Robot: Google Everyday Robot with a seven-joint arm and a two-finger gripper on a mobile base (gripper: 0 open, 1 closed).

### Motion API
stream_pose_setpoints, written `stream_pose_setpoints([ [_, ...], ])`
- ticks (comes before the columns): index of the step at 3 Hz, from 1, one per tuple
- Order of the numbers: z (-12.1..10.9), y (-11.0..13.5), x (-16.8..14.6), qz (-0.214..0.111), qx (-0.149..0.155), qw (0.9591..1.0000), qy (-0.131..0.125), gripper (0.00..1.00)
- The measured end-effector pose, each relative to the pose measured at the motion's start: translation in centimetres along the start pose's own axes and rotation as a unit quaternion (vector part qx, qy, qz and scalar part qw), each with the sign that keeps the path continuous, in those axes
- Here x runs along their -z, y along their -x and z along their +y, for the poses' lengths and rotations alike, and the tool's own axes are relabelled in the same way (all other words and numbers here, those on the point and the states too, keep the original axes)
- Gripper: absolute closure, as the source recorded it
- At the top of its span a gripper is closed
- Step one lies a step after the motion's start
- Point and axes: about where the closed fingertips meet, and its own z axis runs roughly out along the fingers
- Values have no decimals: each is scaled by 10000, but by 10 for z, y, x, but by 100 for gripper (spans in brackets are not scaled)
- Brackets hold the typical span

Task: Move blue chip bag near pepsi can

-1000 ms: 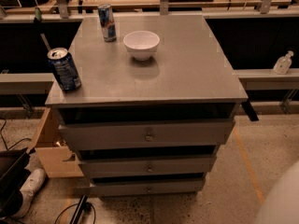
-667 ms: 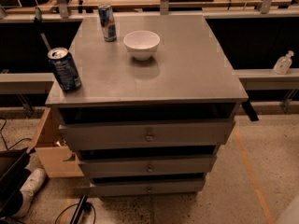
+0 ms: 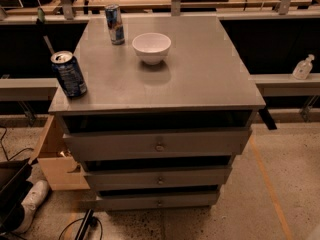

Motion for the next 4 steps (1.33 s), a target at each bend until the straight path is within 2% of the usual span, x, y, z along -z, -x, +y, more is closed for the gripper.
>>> stream_pose_setpoints([
  [1, 37, 5, -43, -249, -354, 9955, 844, 100],
  [2, 82, -4, -113, -183, -658, 9835, 1673, 100],
  [3, 126, -16, -175, 58, -752, 9747, 2104, 100],
  [4, 152, -31, -216, 387, -612, 9755, 2080, 100],
])
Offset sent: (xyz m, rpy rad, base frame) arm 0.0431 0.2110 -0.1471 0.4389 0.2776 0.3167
